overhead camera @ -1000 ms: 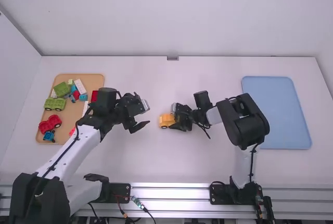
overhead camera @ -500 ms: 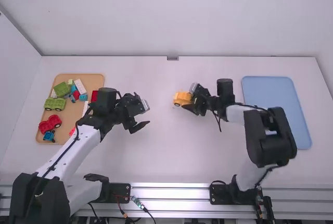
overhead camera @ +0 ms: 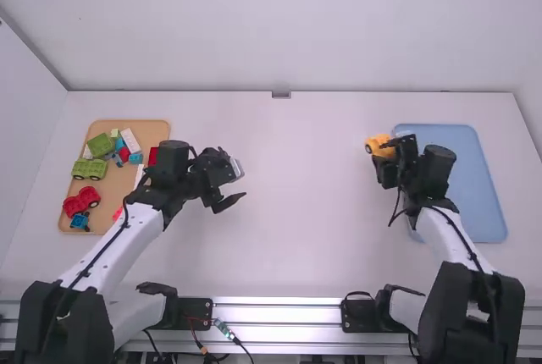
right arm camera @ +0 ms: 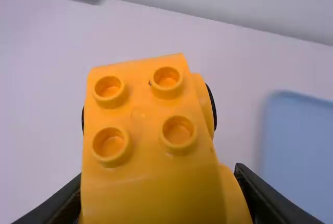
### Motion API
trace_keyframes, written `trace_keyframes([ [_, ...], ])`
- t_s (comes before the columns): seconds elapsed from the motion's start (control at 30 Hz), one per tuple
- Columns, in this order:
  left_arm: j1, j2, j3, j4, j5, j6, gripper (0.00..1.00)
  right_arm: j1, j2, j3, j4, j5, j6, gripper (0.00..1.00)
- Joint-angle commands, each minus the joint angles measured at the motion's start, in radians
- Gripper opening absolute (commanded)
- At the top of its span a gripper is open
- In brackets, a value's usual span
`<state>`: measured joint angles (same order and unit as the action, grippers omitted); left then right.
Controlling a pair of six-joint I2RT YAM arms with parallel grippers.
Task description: Assemble lego blocks to make yellow taxi
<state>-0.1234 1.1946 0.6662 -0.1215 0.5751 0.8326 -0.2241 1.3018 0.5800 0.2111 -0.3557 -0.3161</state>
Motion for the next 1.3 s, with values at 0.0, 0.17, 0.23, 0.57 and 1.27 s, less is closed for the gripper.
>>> trace_keyframes([
  [0.0,0.005,-0.021,-0.006,0.008,0.019,-0.018,0.99,-0.084,-0.048,-0.031,-0.003,0.173,0.098,0.31],
  [0.17,0.005,-0.021,-0.006,0.019,0.019,-0.018,0.99,-0.242,-0.029,-0.095,0.096,0.157,0.107,0.36],
  [0.23,0.005,-0.021,-0.006,0.034,0.019,-0.04,0.99,-0.32,0.027,-0.127,0.176,0.109,0.101,0.36],
  [0.57,-0.007,-0.021,-0.006,0.082,0.064,-0.085,0.99,-0.466,0.382,-0.114,0.448,-0.068,0.01,0.3],
  [1.27,-0.007,-0.021,-0.006,0.089,0.059,-0.127,0.99,-0.443,0.469,-0.088,0.437,-0.072,-0.015,0.99],
])
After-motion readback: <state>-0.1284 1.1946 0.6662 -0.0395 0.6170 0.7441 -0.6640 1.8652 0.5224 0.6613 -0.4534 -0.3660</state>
